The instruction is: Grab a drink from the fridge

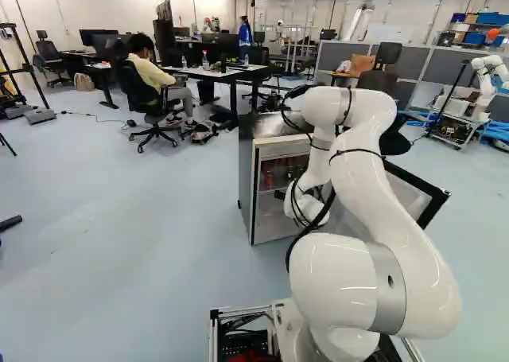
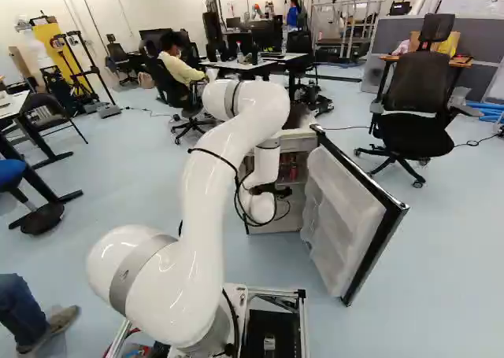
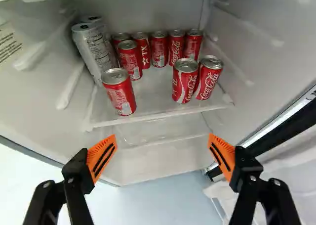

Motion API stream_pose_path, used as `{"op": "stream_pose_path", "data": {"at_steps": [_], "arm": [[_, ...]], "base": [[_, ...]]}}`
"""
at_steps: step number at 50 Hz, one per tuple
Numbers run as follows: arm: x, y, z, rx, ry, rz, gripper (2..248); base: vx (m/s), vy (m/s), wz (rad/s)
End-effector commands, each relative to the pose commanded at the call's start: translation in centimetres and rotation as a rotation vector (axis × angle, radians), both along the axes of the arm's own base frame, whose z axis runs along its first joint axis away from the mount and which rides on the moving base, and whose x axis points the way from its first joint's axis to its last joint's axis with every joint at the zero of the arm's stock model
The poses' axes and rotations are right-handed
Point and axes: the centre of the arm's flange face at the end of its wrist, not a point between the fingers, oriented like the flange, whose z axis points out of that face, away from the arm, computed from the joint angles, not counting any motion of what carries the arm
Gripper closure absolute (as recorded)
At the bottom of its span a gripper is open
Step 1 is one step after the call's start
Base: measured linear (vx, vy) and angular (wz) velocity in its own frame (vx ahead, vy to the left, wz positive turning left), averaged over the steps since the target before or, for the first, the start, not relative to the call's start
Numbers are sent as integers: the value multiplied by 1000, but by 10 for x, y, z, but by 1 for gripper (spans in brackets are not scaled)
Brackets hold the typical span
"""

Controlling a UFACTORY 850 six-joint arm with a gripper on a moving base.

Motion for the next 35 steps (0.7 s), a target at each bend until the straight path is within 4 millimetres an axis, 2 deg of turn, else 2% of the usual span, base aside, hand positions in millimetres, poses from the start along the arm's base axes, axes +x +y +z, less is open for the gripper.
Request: {"op": "stream_pose_path", "data": {"at_steps": [12, 35], "arm": [[15, -5, -16, -8, -62, -3, 3], [42, -15, -19, -26, -169, -8, 3]], "base": [[0, 0, 0], [0, 0, 0]]}}
